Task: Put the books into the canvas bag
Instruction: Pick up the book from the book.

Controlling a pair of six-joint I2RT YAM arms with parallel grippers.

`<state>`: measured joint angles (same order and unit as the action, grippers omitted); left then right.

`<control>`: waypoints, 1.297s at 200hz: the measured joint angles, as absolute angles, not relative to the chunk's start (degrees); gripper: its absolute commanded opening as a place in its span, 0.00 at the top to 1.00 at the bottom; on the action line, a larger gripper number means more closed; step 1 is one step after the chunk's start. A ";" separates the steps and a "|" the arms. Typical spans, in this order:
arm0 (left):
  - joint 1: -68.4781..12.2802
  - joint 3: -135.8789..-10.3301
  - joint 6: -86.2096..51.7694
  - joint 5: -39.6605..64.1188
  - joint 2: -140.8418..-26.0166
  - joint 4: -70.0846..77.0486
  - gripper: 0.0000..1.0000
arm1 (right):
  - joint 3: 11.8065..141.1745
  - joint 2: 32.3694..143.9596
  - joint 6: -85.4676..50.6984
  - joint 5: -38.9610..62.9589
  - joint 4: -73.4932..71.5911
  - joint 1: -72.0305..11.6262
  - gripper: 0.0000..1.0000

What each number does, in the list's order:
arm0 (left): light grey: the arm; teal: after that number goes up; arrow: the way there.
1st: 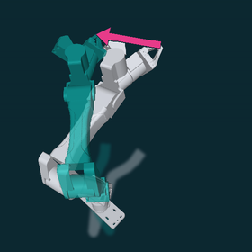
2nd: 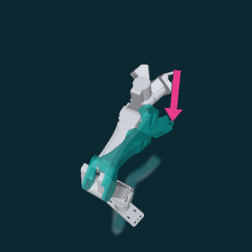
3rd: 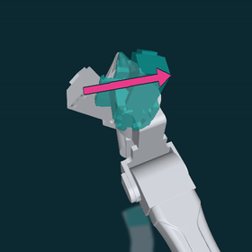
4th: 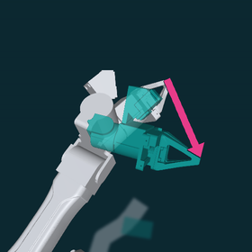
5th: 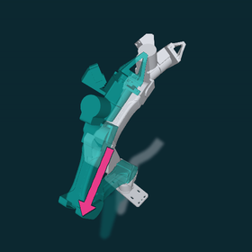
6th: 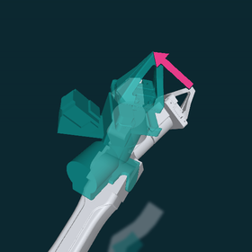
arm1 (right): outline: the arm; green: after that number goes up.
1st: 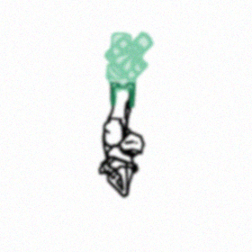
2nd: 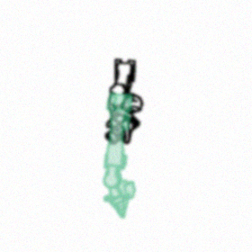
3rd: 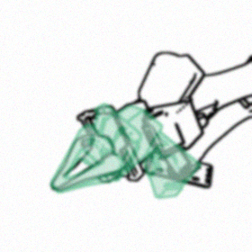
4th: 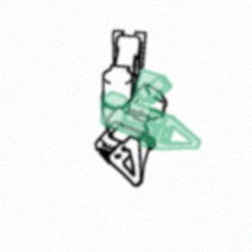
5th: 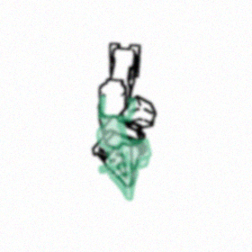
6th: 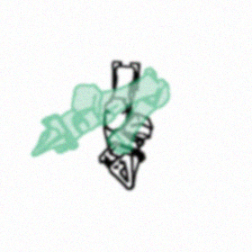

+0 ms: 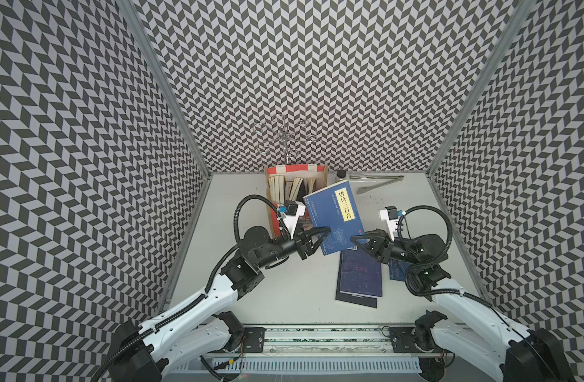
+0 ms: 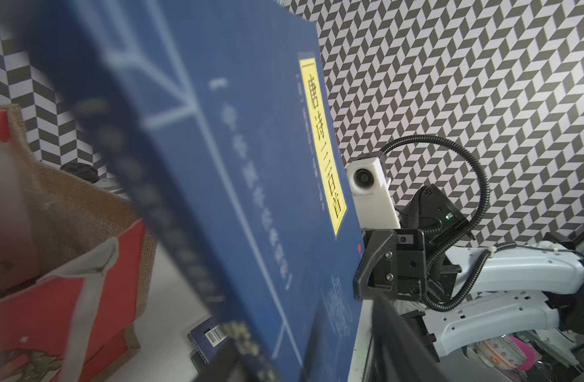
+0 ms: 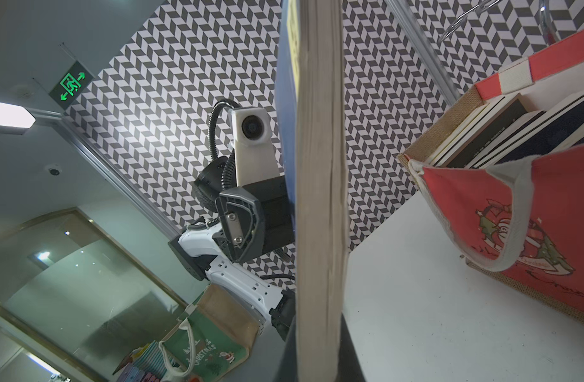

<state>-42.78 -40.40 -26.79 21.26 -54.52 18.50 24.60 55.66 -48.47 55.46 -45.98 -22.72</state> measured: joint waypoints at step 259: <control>-30.37 -62.06 -4.34 38.06 -51.66 -26.70 0.84 | 35.27 62.19 -17.32 71.24 -19.38 -26.00 1.00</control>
<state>-30.37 -62.06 -4.34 38.06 -51.66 -26.70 35.27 62.19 -17.32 71.24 -19.38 -26.00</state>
